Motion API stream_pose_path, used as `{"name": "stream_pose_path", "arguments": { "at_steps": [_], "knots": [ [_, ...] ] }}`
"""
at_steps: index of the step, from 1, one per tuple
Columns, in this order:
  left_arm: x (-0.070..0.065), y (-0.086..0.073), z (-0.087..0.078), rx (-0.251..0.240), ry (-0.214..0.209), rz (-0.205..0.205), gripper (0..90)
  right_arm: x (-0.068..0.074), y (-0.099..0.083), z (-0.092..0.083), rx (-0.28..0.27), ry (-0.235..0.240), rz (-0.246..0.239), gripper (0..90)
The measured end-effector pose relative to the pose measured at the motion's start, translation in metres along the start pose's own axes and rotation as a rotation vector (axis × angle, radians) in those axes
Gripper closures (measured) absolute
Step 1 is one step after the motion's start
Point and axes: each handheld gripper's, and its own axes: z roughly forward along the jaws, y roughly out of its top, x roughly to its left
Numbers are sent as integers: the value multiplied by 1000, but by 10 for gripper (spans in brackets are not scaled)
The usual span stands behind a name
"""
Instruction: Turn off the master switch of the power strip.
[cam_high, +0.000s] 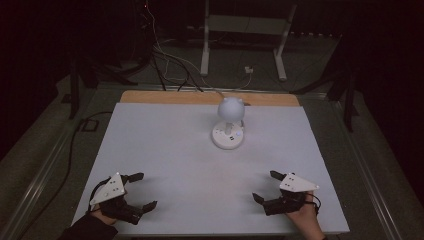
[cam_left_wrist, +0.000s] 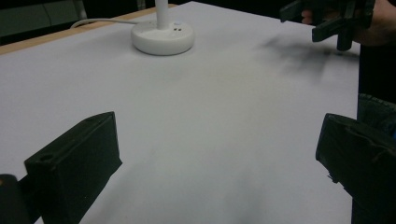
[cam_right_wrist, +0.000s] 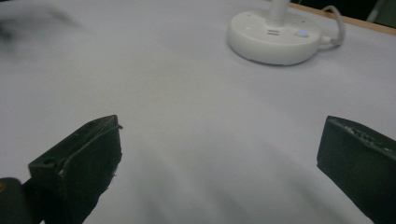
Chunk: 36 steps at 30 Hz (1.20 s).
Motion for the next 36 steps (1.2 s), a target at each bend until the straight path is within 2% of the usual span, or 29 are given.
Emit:
{"name": "stream_pose_path", "arguments": {
  "at_steps": [4,11,15,20,27,29,36],
  "knots": [
    [-1,0,1,10,-8,11,3,2,1,1,28,14,-17,0],
    [-1,0,1,6,-7,9,3,6,2,4,39,32,-48,0],
    [-2,0,1,6,-7,22,3,8,2,5,53,39,-55,0],
    [-2,-1,1,14,-6,25,3,10,3,4,45,29,-44,0],
    [-2,0,1,16,-8,16,3,15,5,6,76,45,-46,0],
    [-2,0,2,17,-7,15,3,15,6,6,82,63,-25,0],
    [-1,0,1,16,-5,8,3,18,10,9,110,118,-3,0]
  ]
}}
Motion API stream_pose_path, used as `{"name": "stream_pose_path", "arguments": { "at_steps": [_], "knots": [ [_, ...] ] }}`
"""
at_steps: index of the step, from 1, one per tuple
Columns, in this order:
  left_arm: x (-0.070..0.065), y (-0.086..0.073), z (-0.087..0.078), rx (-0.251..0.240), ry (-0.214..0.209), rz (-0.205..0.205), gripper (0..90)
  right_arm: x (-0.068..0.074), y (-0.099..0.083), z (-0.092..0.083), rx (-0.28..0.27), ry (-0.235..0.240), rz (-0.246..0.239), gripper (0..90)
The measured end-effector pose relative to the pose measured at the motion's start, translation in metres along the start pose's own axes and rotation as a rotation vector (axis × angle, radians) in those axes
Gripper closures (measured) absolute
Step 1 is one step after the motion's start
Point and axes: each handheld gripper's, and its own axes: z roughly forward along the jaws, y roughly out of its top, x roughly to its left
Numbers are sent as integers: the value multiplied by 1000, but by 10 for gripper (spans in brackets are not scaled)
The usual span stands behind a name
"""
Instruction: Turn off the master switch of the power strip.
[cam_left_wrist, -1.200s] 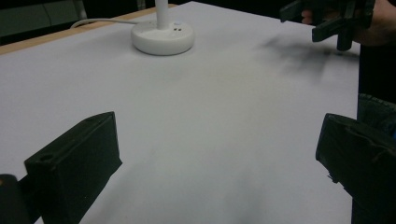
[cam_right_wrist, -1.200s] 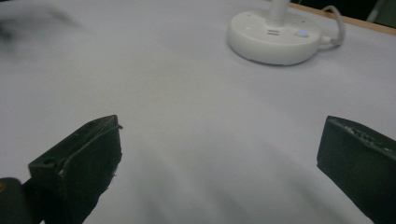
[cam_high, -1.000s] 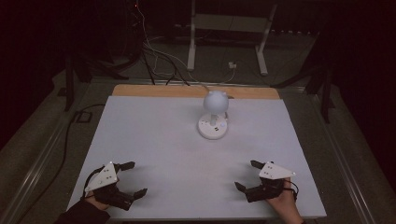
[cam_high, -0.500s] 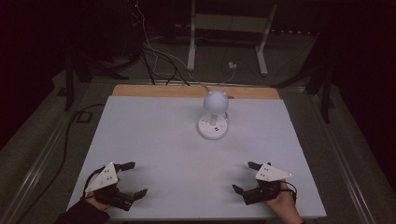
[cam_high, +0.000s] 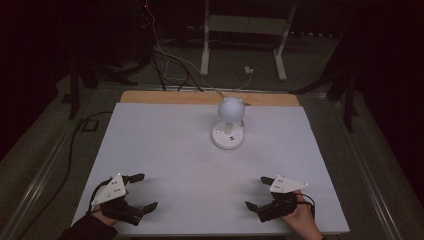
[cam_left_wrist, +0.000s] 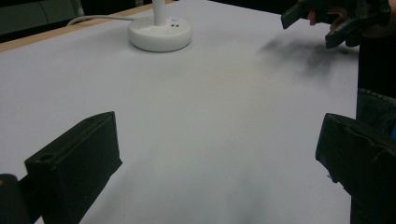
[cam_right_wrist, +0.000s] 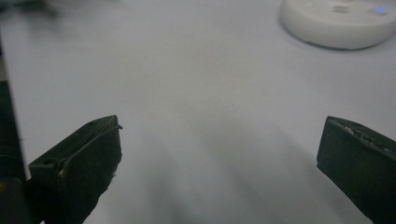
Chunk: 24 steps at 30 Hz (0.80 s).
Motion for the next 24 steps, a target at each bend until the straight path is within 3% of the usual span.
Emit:
{"name": "stream_pose_path", "arguments": {
  "at_steps": [12,24],
  "knots": [
    [-3,1,1,-3,-15,9,3,10,19,-1,22,75,19,0],
    [-3,1,0,-11,-18,8,3,7,50,-8,-38,88,-2,0]
  ]
}}
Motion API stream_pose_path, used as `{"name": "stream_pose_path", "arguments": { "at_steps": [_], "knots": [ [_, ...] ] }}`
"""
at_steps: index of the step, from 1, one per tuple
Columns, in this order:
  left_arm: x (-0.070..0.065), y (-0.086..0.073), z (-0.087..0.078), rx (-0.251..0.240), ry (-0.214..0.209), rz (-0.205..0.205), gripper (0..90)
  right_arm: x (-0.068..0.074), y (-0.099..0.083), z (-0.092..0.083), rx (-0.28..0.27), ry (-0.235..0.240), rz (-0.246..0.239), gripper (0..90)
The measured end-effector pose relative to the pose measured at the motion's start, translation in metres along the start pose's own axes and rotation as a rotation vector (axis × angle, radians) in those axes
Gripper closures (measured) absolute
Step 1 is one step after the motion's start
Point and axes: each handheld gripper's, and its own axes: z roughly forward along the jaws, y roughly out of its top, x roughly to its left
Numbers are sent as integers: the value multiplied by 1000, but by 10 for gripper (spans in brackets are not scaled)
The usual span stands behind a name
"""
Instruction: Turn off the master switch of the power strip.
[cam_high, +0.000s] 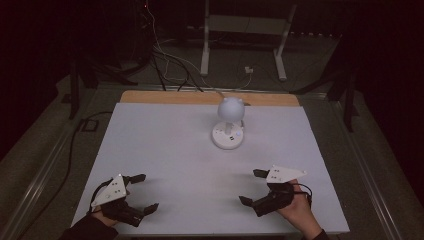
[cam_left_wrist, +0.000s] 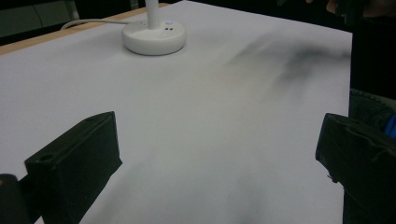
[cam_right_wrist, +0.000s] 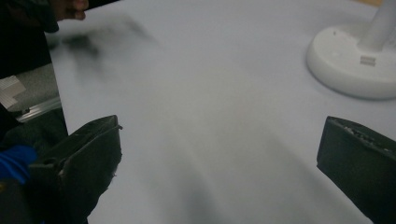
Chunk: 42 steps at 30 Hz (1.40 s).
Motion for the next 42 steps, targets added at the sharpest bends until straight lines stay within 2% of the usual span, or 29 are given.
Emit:
{"name": "stream_pose_path", "arguments": {
  "at_steps": [16,28,42],
  "knots": [
    [0,0,0,-1,-5,-2,3,-8,27,-2,-35,15,-13,0],
    [0,0,0,-1,-5,-1,3,-22,47,-5,-62,-21,-22,0],
    [0,0,-1,-4,-9,-7,3,-42,60,4,-66,-53,-13,0]
  ]
}}
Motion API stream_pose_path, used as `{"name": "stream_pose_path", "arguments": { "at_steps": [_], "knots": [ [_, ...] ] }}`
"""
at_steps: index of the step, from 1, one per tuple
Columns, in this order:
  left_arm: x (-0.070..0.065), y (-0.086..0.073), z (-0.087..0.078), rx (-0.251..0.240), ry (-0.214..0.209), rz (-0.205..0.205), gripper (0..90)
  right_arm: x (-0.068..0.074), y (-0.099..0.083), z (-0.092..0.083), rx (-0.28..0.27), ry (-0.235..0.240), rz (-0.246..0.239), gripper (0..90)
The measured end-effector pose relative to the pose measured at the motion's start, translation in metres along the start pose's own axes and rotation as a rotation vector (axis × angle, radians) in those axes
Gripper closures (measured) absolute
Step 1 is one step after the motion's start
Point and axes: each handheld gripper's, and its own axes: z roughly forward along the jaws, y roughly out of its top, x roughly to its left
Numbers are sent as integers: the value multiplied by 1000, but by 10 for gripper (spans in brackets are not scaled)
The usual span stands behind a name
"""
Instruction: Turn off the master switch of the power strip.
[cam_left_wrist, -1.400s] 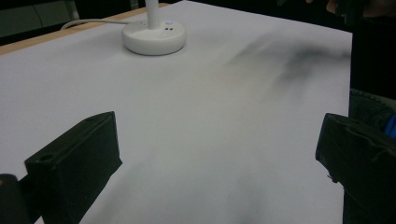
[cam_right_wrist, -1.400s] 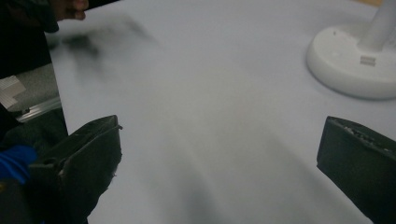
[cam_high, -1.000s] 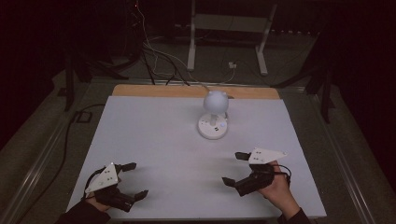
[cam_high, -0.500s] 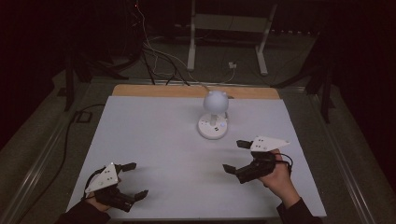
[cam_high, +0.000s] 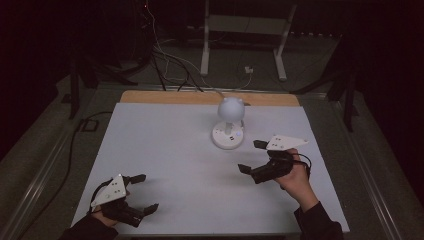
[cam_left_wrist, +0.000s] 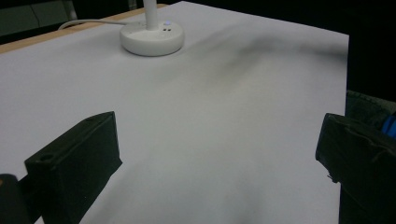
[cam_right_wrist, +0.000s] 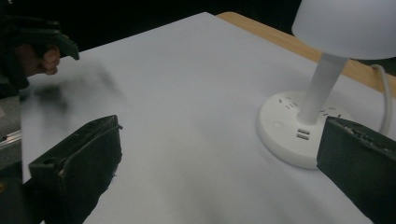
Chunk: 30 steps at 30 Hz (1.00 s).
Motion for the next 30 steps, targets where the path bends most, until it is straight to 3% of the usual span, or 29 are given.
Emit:
{"name": "stream_pose_path", "arguments": {
  "at_steps": [30],
  "knots": [
    [1,1,-2,-14,0,-8,3,-44,14,34,-1,-108,25,0]
  ]
}}
